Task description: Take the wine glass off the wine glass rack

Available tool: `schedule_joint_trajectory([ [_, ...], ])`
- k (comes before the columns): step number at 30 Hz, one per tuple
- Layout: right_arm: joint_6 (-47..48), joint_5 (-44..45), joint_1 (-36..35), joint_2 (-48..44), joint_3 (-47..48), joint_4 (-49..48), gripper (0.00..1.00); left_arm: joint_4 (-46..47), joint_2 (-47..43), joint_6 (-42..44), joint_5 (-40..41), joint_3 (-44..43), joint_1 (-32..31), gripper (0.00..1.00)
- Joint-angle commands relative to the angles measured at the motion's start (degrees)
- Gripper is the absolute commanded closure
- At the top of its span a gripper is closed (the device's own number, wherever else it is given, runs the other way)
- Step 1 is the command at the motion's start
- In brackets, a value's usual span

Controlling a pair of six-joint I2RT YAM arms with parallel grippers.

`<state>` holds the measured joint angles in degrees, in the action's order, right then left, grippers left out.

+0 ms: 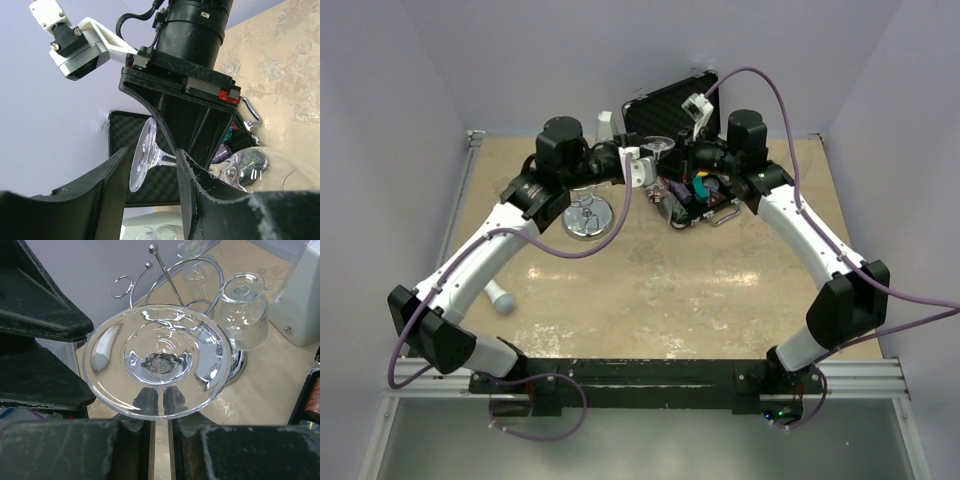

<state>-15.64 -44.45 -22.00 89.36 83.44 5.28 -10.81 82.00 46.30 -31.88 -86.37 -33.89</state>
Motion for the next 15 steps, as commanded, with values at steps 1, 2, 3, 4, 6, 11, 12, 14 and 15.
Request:
schedule_joint_trajectory([
  [1, 1.57, 0.24, -0.5, -1.56, 1.55, -2.38, 1.0, 2.98, 0.71, 1.16, -0.03, 0.76, -0.12, 0.54],
  [2, 1.92, 0.5, -0.59, -1.56, 1.73, -2.29, 1.0, 3.25, 0.71, 1.33, 0.32, 1.28, -0.12, 0.55],
  [3, 2.1, 0.5, -0.68, -1.65, 1.73, -2.29, 1.0, 3.51, 0.88, 1.68, 0.76, 1.55, -0.21, 0.55],
  [4, 2.19, 0.5, -0.76, -1.65, 1.73, -2.38, 1.0, 3.69, 1.06, 1.86, 1.03, 1.73, -0.21, 0.55],
  [6, 2.54, 0.33, -0.85, -1.65, 1.55, -2.38, 1.0, 4.3, 1.5, 2.12, 1.38, 1.9, -0.21, 0.57],
  [11, 3.77, 0.59, -1.47, -1.65, 1.73, -1.33, 1.0, 6.15, 2.46, 1.51, 0.94, 1.82, -0.12, 0.62],
  [12, 3.77, 0.76, -1.55, -1.65, 1.64, -1.15, 1.0, 6.67, 2.73, 1.25, 0.85, 1.73, -0.21, 0.63],
  [14, 4.12, 0.76, -1.55, -1.56, 1.73, -0.88, 1.0, 6.94, 3.17, 1.24, 0.68, 1.47, -0.21, 0.65],
  [15, 4.12, 0.76, -1.64, -1.65, 1.64, -0.88, 1.0, 6.85, 3.43, 1.33, 0.68, 1.29, -0.21, 0.66],
])
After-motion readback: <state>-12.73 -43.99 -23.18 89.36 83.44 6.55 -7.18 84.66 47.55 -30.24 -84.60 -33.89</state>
